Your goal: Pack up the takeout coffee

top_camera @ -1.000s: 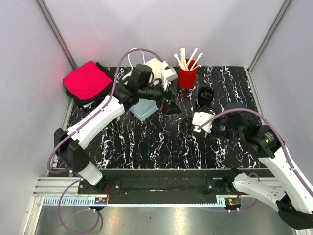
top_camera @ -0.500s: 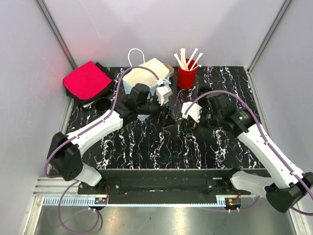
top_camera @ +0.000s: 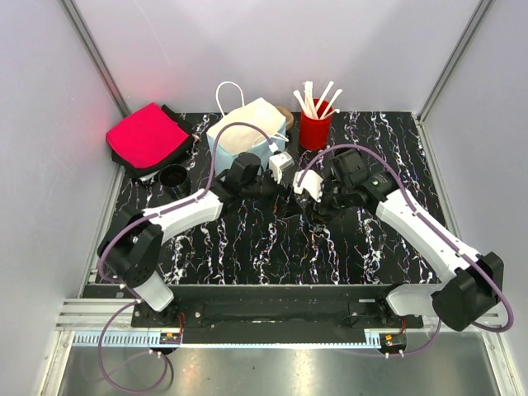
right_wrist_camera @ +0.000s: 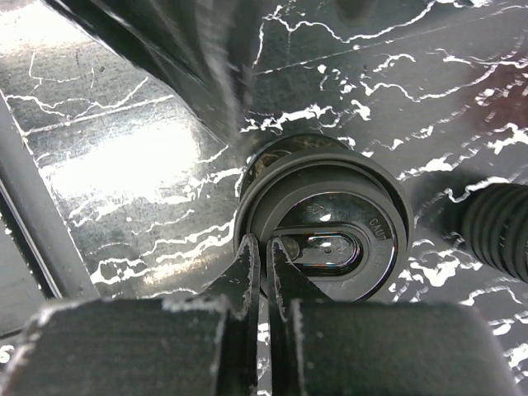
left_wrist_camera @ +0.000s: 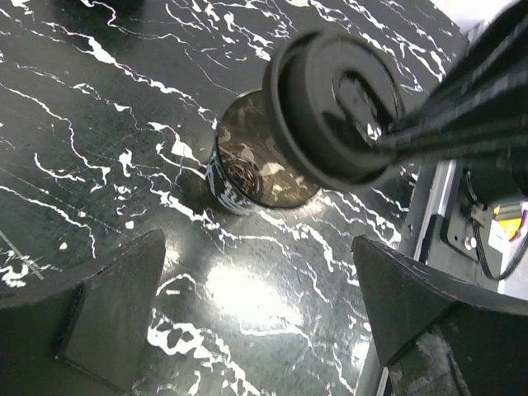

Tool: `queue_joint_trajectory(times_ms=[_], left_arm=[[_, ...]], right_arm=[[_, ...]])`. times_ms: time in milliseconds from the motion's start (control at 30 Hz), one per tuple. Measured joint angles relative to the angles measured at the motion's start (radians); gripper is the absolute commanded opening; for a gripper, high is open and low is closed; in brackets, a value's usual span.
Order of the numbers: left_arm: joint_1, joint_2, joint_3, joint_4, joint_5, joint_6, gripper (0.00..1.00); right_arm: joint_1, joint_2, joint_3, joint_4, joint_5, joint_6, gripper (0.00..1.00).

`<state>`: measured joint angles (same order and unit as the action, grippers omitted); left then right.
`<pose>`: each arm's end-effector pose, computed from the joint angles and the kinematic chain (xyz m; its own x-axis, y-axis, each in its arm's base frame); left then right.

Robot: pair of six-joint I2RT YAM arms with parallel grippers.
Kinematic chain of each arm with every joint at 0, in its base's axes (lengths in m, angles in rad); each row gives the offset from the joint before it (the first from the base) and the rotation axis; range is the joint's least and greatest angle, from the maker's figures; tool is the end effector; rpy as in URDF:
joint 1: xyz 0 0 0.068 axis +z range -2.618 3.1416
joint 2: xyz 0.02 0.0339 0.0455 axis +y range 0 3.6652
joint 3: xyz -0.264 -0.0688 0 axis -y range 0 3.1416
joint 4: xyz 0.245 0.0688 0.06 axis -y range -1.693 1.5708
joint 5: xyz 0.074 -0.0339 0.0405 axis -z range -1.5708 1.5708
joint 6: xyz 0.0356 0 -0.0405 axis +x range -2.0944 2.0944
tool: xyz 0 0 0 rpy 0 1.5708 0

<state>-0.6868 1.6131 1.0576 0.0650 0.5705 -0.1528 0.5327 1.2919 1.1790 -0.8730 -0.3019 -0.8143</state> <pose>0.2683 -0.2448 0.2501 -0.4973 0.2421 -0.8331 0.8361 0.3902 -0.3857 0.2161 0.1397 0.3093 -0.0375 -0.8282 -0.5592 -0.9522 0.1994 -0.2314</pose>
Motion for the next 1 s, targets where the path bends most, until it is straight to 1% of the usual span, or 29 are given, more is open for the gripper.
queue_joint_trajectory(times_ms=[167,400,567,767,1000], left_arm=[[0.011,0.066,0.000,0.072,0.001,-0.067,0.99],[0.035,0.141,0.000,0.145,0.009,-0.151,0.92],[0.041,0.152,0.000,0.195,0.018,-0.193,0.89],[0.041,0.158,-0.003,0.252,0.033,-0.235,0.89],[0.041,0.167,-0.005,0.274,0.033,-0.250,0.86]], right_arm=[[-0.007,0.013,-0.040,0.040,-0.015,0.000,0.00],[-0.030,0.061,-0.054,0.085,-0.034,0.000,0.00],[-0.042,0.095,-0.055,0.097,-0.042,0.000,0.00],[-0.043,0.099,-0.055,0.098,-0.061,0.002,0.00],[-0.043,0.099,-0.056,0.098,-0.068,0.008,0.00]])
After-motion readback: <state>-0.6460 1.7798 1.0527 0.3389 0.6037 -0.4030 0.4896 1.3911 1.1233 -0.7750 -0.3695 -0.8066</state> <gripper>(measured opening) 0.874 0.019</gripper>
